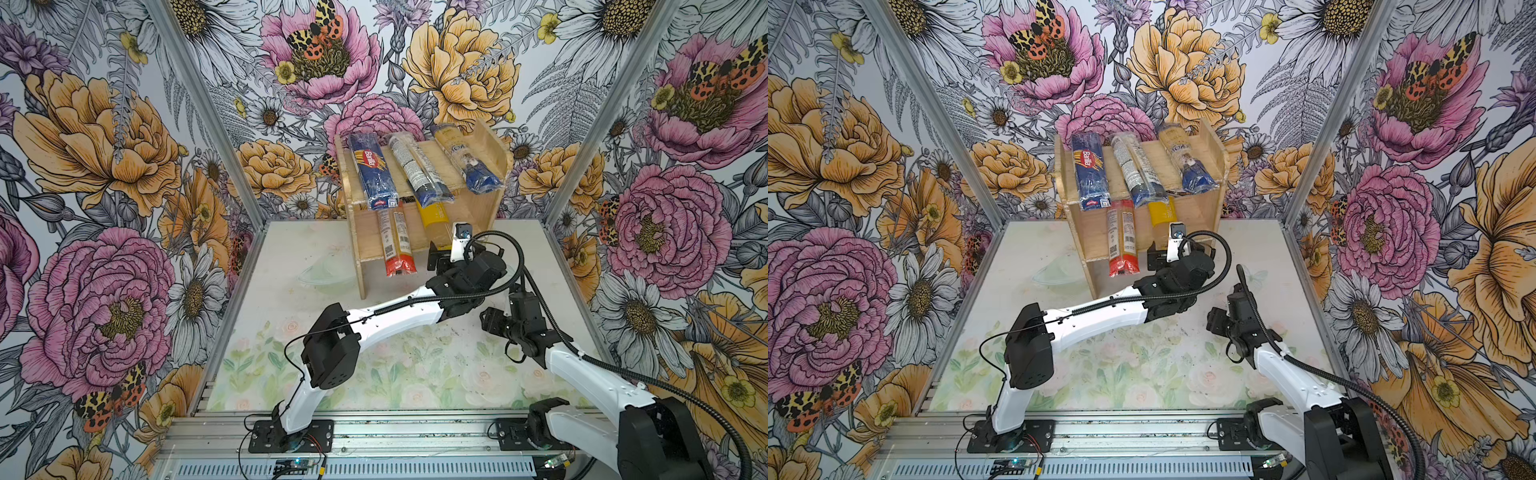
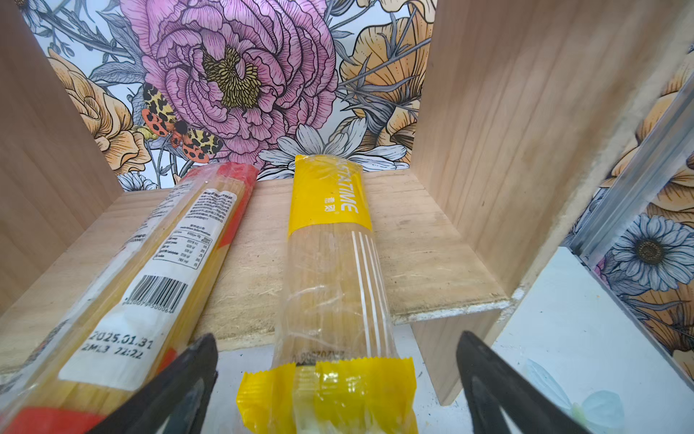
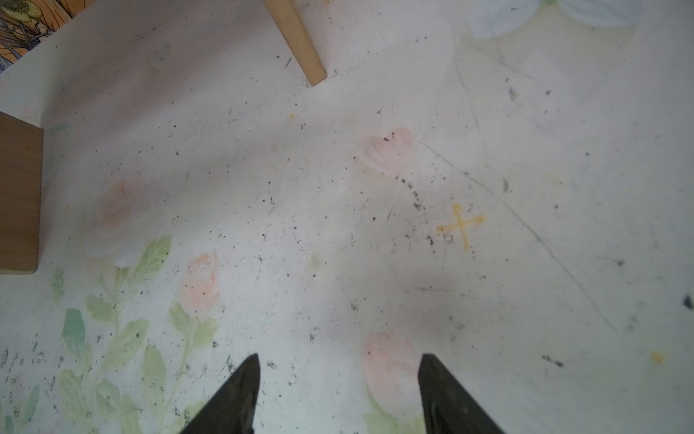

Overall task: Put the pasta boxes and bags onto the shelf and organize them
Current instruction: 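Withdraw the left gripper from the shelf toward the robot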

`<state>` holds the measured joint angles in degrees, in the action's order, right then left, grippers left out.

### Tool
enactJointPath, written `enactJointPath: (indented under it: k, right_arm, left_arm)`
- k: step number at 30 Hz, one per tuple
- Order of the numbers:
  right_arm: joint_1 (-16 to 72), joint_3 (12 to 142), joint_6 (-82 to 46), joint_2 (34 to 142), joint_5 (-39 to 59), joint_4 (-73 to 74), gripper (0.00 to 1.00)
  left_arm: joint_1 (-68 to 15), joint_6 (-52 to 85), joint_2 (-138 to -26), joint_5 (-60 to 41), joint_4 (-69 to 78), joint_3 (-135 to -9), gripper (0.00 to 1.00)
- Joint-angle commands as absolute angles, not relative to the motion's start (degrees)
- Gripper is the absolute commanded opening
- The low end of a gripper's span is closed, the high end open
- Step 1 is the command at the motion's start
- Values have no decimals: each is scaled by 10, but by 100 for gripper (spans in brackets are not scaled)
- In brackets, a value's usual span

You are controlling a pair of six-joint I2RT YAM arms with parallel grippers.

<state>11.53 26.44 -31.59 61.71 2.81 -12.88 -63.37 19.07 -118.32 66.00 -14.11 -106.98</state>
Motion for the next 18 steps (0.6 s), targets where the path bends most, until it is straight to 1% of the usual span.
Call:
enactJointPath:
  k: [1,9,18]
  right_arm:
    - [109,263,-306,604,22,-125,69]
    - [109,264,-308,599,27,-125,69]
    - [110,266,-301,585,41,-127,69]
  left_arm:
    - [-641,178,-1153,675,-133,-1056,99]
    - [-660,175,-1123,682,-133,-1025,99]
    - [-683,182,-1060,682,-133,-944,99]
